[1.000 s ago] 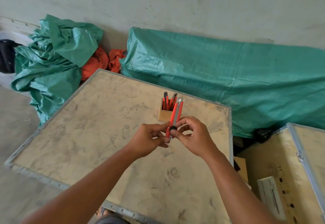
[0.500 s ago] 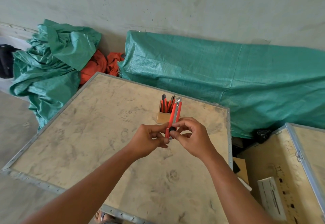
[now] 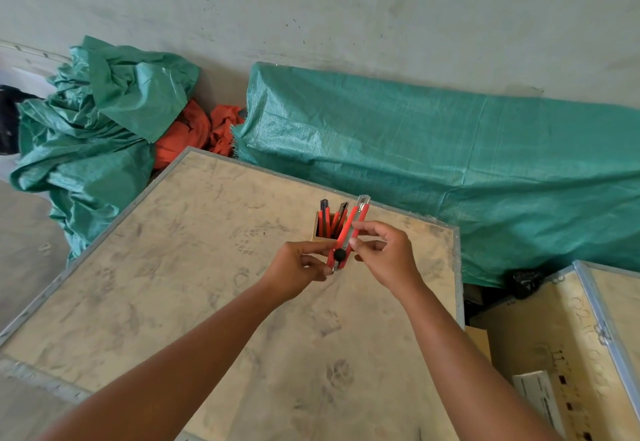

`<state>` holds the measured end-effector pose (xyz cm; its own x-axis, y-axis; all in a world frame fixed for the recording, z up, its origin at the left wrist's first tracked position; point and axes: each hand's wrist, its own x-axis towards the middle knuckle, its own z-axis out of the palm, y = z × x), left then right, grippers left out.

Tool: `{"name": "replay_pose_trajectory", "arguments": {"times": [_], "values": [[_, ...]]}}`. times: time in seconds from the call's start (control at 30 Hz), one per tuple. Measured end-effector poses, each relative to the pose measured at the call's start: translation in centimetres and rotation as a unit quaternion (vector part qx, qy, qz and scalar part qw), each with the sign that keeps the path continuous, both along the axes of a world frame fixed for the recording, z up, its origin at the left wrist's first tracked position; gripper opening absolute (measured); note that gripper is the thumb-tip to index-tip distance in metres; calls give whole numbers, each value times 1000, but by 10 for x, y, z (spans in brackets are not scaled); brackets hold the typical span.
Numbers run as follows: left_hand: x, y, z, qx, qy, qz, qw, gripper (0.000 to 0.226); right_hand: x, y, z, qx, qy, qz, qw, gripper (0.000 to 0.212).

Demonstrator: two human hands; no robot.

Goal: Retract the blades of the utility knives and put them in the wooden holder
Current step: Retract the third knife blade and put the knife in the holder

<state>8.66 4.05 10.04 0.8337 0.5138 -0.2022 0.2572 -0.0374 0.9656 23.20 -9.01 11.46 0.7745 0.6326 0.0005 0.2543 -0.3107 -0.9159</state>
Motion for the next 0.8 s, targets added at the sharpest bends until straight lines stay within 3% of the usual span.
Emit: {"name": "replay_pose_trajectory", "arguments": {"times": [0.17,0.3,0.43,0.53,0.8], "values": [[39,29,-11,27,7,49,998,48,34,35,0,0,-16,-8,1000,31],[63,48,-24,107,45,58,992,50,55,59,-20,-5,-48,-39,998,28],[74,58,-43,149,117,60,980,71,61,70,-46,-23,-108,-61,992,24],[82,61,-60,110,159,54,980,83,60,74,-64,-43,-135,-50,989,27],[88,59,-74,95,139,68,983,53,52,73,-90,-94,-154,-4,984,36]]}}
